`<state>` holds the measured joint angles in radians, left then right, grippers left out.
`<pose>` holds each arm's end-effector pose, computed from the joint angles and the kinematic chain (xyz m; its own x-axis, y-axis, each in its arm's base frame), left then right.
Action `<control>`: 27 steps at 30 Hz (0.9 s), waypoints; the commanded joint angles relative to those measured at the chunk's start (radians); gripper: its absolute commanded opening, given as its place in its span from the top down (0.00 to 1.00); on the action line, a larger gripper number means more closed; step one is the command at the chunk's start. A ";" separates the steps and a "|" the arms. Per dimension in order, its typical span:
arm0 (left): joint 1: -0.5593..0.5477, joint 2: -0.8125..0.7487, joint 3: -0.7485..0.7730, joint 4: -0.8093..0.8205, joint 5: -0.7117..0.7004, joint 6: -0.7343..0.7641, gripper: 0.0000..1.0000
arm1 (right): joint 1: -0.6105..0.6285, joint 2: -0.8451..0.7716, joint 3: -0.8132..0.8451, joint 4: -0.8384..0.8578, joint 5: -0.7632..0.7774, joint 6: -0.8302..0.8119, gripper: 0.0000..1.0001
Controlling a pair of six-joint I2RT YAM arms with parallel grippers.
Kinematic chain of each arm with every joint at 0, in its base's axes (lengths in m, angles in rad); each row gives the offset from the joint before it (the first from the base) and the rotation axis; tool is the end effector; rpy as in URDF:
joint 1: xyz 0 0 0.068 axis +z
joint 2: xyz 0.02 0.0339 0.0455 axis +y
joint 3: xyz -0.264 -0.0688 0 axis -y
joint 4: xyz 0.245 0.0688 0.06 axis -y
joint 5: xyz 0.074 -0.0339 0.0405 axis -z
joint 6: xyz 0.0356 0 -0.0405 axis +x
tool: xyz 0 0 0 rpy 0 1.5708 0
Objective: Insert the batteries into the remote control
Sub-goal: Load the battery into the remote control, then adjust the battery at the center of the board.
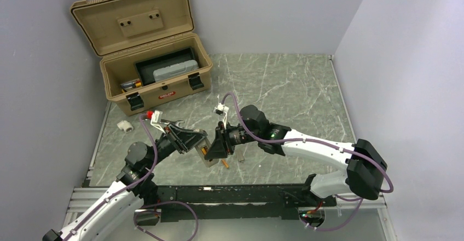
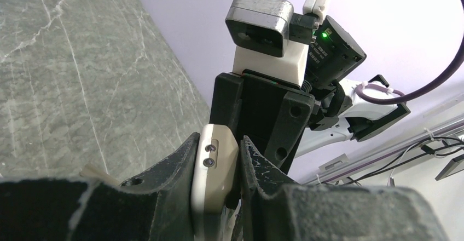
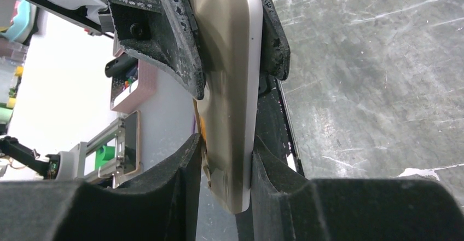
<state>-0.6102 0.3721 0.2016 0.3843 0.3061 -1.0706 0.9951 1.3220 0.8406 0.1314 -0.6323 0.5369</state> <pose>0.1014 -0.0840 0.2499 -0.6078 -0.5959 -0.5248 0.5304 0.1872 -0.8268 0.1437 0.2601 0.2739 -0.6611 -0.2607 -0.7035 -0.7457 0.1243 0.6546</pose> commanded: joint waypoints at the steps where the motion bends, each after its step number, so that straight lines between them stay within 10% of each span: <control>1: 0.000 -0.003 -0.006 0.041 -0.039 -0.049 1.00 | 0.004 -0.001 0.024 0.071 0.019 -0.084 0.55; 10: 0.001 -0.058 -0.048 0.022 -0.036 -0.022 1.00 | 0.003 -0.129 0.001 0.076 0.026 -0.143 0.27; 27: 0.000 -0.046 -0.174 0.394 0.113 0.021 1.00 | 0.000 -0.302 -0.031 -0.204 0.530 -0.152 0.35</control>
<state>-0.6102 0.3313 0.0235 0.6548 0.3698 -1.0775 0.9958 1.0161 0.8066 0.0563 -0.3405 0.3256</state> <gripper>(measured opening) 0.312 0.688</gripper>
